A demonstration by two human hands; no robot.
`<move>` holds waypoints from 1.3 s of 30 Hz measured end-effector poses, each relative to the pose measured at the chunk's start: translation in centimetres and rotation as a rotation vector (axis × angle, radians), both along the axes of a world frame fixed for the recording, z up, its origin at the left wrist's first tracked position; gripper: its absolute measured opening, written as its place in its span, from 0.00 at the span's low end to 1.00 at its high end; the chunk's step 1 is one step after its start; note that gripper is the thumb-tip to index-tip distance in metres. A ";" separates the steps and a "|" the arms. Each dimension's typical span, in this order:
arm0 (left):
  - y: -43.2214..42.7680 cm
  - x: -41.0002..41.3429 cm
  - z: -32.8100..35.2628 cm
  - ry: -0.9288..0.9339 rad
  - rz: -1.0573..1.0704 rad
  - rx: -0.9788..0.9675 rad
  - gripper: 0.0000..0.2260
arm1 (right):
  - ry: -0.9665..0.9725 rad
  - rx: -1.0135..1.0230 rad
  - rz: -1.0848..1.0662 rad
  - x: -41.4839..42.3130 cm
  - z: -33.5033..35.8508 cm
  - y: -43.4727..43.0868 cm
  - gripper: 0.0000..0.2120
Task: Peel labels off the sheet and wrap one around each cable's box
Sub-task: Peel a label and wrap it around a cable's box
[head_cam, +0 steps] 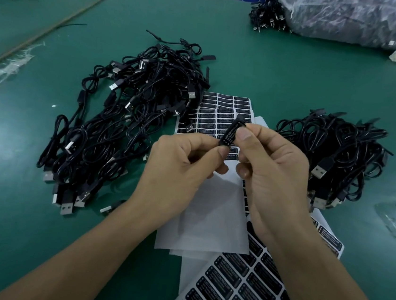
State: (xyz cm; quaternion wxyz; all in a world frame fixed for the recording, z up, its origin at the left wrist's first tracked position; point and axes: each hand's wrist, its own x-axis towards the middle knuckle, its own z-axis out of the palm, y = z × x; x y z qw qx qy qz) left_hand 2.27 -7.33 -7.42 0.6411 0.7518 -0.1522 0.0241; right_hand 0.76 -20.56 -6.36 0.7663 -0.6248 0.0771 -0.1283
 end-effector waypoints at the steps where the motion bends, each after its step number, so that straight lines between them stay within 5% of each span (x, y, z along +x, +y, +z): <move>1: 0.0 0.0 0.0 0.001 0.002 0.001 0.08 | 0.005 0.009 -0.004 0.0 0.0 0.1 0.06; 39: 0.1 0.2 -0.4 -0.046 -0.020 -0.016 0.07 | -0.044 -0.072 -0.056 -0.2 0.1 0.3 0.04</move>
